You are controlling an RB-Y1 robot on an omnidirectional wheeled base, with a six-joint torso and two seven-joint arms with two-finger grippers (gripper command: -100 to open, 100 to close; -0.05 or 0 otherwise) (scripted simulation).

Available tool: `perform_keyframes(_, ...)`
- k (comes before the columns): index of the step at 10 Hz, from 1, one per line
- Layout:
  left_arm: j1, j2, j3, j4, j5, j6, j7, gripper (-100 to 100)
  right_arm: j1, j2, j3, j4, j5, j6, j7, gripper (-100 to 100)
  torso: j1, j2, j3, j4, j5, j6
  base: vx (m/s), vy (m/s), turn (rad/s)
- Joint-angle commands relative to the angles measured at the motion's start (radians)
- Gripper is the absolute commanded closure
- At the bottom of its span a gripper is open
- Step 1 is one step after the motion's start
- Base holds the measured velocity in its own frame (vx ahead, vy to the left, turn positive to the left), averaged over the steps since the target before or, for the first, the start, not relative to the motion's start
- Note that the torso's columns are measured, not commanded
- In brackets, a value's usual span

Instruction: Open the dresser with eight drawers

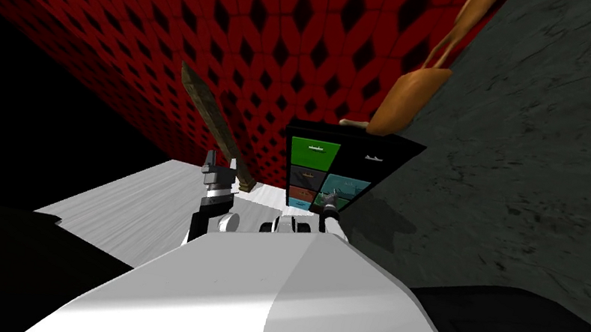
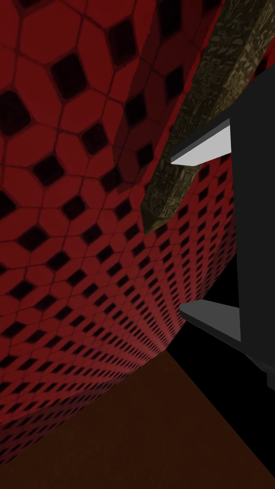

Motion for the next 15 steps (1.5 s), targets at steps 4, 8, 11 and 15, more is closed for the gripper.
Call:
perform_keyframes(4, 0.000, 0.000, 0.000, 0.000, 0.000, 0.000, 0.000, 0, -0.028, -0.003, 0.023, 0.076, 0.171, 0.106, 0.031, -100, -0.001, 0.001, 0.000, 0.000, 0.000, 0.000, 0.031, 0.035, 0.060)
perform_keyframes(8, 0.000, 0.000, 0.000, 0.000, 0.000, 0.000, 0.000, 0, -0.044, -0.010, 0.036, 0.118, 0.292, 0.163, 0.047, -100, -0.001, 0.001, 0.000, 0.000, 0.000, 0.000, 0.017, 0.028, 0.058)
perform_keyframes(11, 0.000, 0.000, 0.000, 0.000, 0.000, 0.000, 0.000, 0, -0.051, -0.014, 0.042, 0.136, 0.364, 0.189, 0.054, -100, 0.000, 0.000, 0.000, 0.000, 0.000, 0.000, 0.013, 0.028, 0.051)
perform_keyframes(15, 0.000, 0.000, 0.000, 0.000, 0.000, 0.000, 0.000, 0, -0.070, -0.029, 0.058, 0.185, 0.478, 0.254, 0.072, -100, 0.000, 0.001, 0.000, 0.000, 0.000, 0.000, 0.009, 0.028, 0.070)
